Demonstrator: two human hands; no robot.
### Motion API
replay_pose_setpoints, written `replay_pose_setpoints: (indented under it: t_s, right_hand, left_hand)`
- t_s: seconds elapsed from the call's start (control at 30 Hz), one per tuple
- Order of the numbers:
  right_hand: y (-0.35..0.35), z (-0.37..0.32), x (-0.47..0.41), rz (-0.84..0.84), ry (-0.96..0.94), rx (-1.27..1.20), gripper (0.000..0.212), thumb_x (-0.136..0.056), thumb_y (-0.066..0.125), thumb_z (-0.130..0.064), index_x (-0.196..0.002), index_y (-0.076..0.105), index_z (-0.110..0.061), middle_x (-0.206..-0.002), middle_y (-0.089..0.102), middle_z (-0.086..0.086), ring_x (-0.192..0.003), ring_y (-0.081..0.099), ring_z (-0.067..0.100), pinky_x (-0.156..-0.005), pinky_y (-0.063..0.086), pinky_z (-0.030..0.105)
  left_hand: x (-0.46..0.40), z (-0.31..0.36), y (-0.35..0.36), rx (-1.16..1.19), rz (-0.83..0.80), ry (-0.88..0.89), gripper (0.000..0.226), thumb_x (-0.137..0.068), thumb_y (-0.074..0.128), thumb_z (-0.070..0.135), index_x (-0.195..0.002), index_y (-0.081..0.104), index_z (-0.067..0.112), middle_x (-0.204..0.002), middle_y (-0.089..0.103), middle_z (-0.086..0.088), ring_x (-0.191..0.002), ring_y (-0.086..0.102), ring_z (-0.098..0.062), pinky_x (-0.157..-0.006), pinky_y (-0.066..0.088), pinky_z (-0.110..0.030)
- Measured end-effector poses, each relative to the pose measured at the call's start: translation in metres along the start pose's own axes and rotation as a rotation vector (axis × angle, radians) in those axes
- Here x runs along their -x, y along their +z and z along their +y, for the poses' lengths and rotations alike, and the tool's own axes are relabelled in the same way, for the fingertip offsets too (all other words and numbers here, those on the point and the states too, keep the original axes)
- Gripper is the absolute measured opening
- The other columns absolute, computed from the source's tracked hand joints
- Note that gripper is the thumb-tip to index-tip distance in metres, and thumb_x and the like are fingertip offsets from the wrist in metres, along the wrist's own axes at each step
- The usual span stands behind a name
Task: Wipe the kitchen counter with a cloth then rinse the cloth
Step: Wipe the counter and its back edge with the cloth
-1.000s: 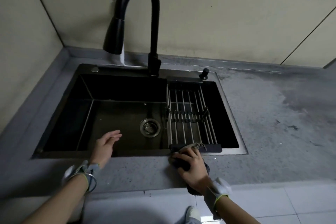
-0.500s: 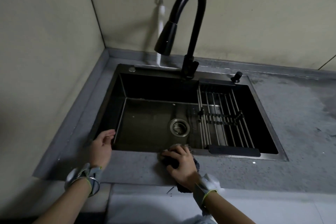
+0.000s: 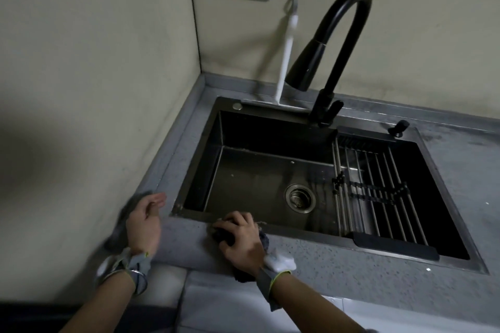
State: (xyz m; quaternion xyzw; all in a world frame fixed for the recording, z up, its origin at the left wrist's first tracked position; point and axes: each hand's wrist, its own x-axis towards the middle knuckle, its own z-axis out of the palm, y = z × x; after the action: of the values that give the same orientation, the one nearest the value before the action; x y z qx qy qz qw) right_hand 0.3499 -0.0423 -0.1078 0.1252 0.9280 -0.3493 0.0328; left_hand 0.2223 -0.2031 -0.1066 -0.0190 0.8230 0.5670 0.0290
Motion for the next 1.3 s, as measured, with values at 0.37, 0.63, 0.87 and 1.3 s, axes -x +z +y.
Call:
replay_pose_setpoints:
  t_s: [0.37, 0.63, 0.87, 1.3]
  right_hand:
    - [0.041, -0.055, -0.047, -0.082, -0.086, 0.042, 0.043, -0.084, 0.055, -0.023, -0.127, 0.056, -0.029, -0.133, 0.044, -0.001, -0.125, 0.03, 0.024, -0.099, 0.026, 0.032]
    - [0.049, -0.066, -0.062, -0.117, -0.121, -0.007, 0.043, -0.084, 0.056, -0.018, -0.126, 0.058, -0.027, -0.128, 0.047, 0.003, -0.121, 0.032, 0.025, -0.099, 0.03, 0.031]
    - [0.008, -0.063, -0.077, -0.028, 0.156, -0.792, 0.046, -0.084, 0.052, 0.007, -0.124, 0.059, -0.014, -0.126, 0.056, 0.012, -0.117, 0.05, 0.019, -0.099, 0.038, 0.014]
    - [-0.106, -0.031, -0.091, 0.144, 0.272, -1.599, 0.048, -0.09, 0.037, -0.001, -0.137, 0.043, -0.008, -0.134, 0.049, 0.023, -0.121, 0.049, 0.036, -0.1, 0.042, 0.039]
  left_hand:
    - [-0.005, 0.001, -0.02, 0.001, 0.073, 0.055, 0.027, -0.094, 0.041, -0.008, -0.106, 0.064, -0.001, -0.099, 0.065, -0.01, -0.088, 0.061, -0.022, -0.078, 0.048, -0.012]
    - [-0.005, 0.014, -0.019, 0.026, 0.065, 0.081, 0.026, -0.093, 0.044, -0.007, -0.107, 0.065, -0.002, -0.103, 0.067, -0.012, -0.094, 0.063, -0.026, -0.092, 0.048, -0.038]
    - [-0.014, 0.028, -0.008, 0.097, -0.06, -0.005, 0.024, -0.095, 0.045, -0.003, -0.108, 0.064, 0.003, -0.105, 0.063, -0.005, -0.102, 0.06, -0.023, -0.09, 0.04, -0.026]
    - [-0.012, 0.123, 0.091, 0.468, -0.695, -0.666, 0.049, -0.087, 0.052, 0.055, -0.1, 0.068, 0.01, -0.092, 0.072, -0.013, -0.086, 0.066, -0.027, -0.074, 0.052, -0.036]
